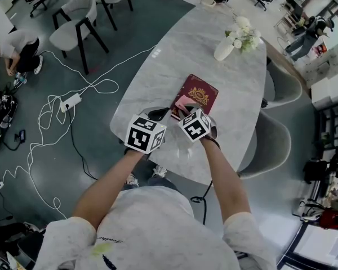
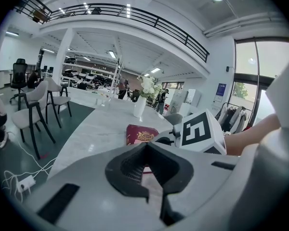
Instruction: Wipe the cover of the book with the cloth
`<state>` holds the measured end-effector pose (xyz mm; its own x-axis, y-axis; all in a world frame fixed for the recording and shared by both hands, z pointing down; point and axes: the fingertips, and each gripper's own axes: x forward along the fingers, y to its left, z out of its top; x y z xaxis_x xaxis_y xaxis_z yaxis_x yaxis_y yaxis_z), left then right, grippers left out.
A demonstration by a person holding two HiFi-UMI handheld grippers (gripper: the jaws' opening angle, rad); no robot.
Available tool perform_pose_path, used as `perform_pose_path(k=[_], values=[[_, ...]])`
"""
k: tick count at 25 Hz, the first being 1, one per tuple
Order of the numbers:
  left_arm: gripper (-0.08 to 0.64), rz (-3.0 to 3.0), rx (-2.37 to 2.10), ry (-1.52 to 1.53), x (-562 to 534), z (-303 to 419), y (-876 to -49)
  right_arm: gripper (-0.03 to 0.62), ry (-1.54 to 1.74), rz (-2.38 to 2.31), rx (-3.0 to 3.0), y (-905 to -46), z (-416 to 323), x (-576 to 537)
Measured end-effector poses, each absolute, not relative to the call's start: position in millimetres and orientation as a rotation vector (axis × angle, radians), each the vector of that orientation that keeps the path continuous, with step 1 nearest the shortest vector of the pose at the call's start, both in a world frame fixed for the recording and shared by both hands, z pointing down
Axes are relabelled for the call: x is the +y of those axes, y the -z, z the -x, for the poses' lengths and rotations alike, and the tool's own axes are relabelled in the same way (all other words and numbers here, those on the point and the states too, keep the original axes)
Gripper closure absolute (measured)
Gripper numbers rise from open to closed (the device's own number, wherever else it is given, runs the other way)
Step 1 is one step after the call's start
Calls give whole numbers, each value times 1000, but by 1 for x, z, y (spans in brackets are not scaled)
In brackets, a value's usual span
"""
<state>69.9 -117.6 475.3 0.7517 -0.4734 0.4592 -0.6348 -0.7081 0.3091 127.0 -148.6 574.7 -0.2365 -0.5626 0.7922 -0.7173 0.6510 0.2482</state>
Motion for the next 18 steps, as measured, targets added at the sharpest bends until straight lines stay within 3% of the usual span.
perform_pose_path(k=[18], values=[[554,-2510,-809,-462,-99,-49,-472,572,-213,-1019,-1901,-574,-105,-126]])
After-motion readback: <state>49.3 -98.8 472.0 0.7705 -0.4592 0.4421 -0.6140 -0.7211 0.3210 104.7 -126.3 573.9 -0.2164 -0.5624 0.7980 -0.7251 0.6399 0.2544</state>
